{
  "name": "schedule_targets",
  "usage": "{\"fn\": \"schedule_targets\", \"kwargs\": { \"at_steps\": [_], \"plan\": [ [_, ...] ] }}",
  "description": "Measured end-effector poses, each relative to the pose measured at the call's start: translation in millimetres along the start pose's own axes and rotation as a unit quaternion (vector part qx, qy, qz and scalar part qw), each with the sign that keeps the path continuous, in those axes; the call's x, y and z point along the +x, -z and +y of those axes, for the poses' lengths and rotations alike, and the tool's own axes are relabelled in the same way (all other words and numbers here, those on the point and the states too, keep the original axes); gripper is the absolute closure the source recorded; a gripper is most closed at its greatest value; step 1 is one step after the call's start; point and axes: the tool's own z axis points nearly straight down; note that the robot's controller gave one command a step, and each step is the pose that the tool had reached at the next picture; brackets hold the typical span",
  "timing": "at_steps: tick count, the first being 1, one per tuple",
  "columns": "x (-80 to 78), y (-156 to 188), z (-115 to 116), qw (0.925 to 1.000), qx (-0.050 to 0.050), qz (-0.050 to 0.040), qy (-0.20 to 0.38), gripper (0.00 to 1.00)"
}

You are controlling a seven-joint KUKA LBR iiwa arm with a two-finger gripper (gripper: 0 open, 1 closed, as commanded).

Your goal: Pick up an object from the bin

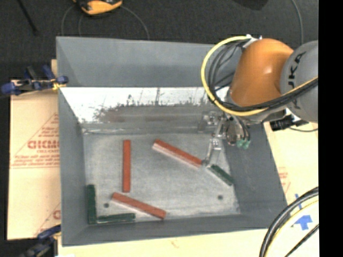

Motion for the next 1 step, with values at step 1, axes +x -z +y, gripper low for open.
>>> {"fn": "schedule_targets", "kwargs": {
  "at_steps": [1],
  "plan": [
    [7.3, -46.1, -45.6, 0.9973, -0.001, 0.0030, -0.074, 0.00]
  ]
}}
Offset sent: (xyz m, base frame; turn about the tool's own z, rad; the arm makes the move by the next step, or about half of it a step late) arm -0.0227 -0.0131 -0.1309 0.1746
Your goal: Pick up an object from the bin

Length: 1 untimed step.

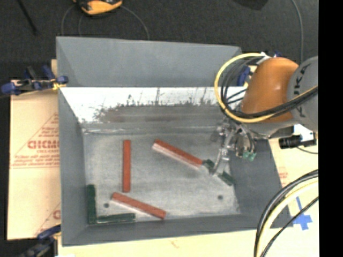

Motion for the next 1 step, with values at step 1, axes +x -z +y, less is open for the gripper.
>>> {"fn": "schedule_targets", "kwargs": {
  "at_steps": [1],
  "plan": [
    [6.1, -53.8, 0.3, 0.9997, 0.004, -0.0030, -0.023, 0.00]
  ]
}}
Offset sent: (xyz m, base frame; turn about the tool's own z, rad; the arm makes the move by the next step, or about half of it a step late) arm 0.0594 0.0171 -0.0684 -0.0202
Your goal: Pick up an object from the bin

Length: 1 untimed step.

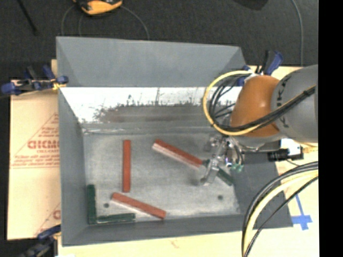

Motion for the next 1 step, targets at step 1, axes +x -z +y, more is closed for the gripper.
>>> {"fn": "schedule_targets", "kwargs": {
  "at_steps": [1],
  "plan": [
    [-58.5, -13.8, 33.5, 0.9994, -0.002, 0.0033, 0.033, 1.00]
  ]
}}
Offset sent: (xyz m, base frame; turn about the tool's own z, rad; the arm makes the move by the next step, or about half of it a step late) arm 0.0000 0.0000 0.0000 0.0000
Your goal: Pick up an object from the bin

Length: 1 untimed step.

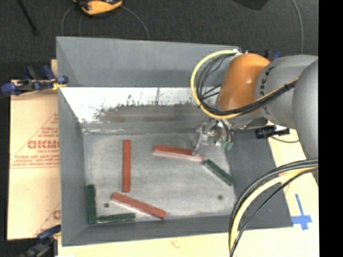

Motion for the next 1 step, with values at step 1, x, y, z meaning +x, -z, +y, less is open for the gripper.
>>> {"fn": "schedule_targets", "kwargs": {
  "at_steps": [1],
  "plan": [
    [-0.1, 0.0, -0.6, 1.0000, 0.001, 0.0000, 0.000, 0.00]
  ]
}}
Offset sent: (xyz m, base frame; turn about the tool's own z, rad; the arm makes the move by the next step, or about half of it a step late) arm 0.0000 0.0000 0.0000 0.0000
